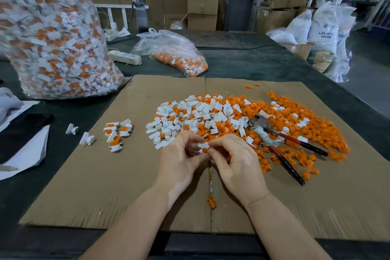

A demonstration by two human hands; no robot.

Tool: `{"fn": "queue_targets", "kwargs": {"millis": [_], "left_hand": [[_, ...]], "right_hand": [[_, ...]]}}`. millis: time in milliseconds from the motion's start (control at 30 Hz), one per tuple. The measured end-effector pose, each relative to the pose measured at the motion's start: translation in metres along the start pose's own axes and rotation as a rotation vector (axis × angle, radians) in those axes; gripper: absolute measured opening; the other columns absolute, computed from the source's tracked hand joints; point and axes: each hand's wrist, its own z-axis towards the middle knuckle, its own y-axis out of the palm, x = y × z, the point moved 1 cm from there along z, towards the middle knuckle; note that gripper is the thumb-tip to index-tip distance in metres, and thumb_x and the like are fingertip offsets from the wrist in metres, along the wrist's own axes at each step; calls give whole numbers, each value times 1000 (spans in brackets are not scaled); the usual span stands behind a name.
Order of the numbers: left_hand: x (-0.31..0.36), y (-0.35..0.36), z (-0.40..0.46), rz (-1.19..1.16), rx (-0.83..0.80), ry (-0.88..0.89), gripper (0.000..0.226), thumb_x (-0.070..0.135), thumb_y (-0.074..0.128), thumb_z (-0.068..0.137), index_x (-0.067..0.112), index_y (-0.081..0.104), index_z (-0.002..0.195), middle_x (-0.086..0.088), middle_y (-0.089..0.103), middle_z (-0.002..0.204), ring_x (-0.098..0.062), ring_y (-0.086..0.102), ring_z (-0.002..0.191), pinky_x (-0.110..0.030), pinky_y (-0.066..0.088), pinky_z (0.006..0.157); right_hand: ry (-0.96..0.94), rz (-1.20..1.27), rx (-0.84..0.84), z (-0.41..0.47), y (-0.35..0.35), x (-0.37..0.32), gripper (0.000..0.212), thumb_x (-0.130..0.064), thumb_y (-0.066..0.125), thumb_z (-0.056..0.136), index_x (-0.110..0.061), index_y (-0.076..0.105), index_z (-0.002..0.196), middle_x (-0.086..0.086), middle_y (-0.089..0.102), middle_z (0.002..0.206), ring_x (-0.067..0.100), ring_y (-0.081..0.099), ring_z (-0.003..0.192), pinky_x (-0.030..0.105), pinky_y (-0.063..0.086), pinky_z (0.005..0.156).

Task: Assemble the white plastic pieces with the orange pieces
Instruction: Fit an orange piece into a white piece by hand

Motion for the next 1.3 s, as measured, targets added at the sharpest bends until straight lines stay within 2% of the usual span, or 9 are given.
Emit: {"fn": "queue_targets", "kwargs": {"millis": [233, 433, 633, 700, 767, 900, 1067, 1200, 1300], "left_hand": [[-1, 0, -1, 24, -7, 3, 35, 2, 78, 70, 26, 59, 84, 2, 59, 75, -1, 52, 65, -8, 43, 60], [0, 0, -2, 51, -21, 8, 32, 7, 79, 71, 27, 58, 84, 6, 58, 73, 8, 52, 67, -6, 42, 59], [4, -4, -4, -61, 2, -7, 29, 8, 77, 73, 24, 65, 95, 5, 61, 80, 7, 55, 71, -6, 44, 63], [6, -7, -5, 14, -43, 44, 29, 15, 77, 74, 30, 66, 96, 11, 62, 88, 7, 56, 80, -11, 45, 79], [6, -11, -6, 148, -121, 111, 29, 25, 78, 73, 39, 64, 93, 20, 58, 98, 3, 52, 97, -26, 38, 99], [7, -18, -11, 281, -331, 124, 29, 39, 76, 71, 54, 59, 89, 27, 42, 113, -5, 35, 114, -10, 31, 88], [9, -21, -15, 368, -485, 149, 25, 44, 73, 73, 57, 59, 89, 33, 32, 118, 4, 22, 114, -40, 16, 110], [5, -21, -16, 460, -562, 174, 24, 50, 71, 74, 54, 62, 95, 29, 32, 119, -2, 22, 112, -31, 19, 103], [4, -21, -14, 477, -593, 165, 36, 63, 67, 66, 51, 63, 100, 29, 33, 121, -1, 23, 113, -26, 22, 99]], "right_hand": [[-57, -25, -41, 1, 0, -2, 4, -3, 68, 81, -6, 68, 85, 1, 63, 85, 12, 58, 84, 24, 50, 76], [-65, -43, -86, 2, 1, -2, 7, 2, 65, 82, -5, 66, 83, 2, 61, 85, 14, 57, 85, 28, 51, 75], [24, 65, 39, 2, -1, 1, 14, -12, 55, 89, -7, 68, 86, -2, 62, 83, 11, 57, 81, 24, 49, 73], [51, 78, 80, 2, -1, 2, 15, -15, 54, 89, -7, 67, 84, -2, 61, 80, 10, 57, 78, 24, 48, 69], [55, 69, 90, 2, -1, 2, 15, -15, 55, 89, -8, 66, 83, -3, 60, 79, 9, 56, 76, 23, 48, 67], [44, 39, 94, 2, 0, 3, 15, -17, 55, 90, -9, 65, 82, -4, 59, 77, 7, 54, 74, 19, 46, 66], [40, 32, 105, 2, 0, 2, 11, -14, 57, 87, -9, 65, 80, -4, 59, 77, 6, 53, 74, 18, 45, 67], [41, 30, 107, 2, 0, 2, 10, -13, 58, 86, -9, 65, 80, -4, 60, 77, 7, 54, 76, 17, 45, 69], [34, 22, 99, 2, -1, 3, 9, -11, 59, 85, -8, 65, 80, -3, 60, 77, 7, 55, 76, 19, 46, 69]]}}
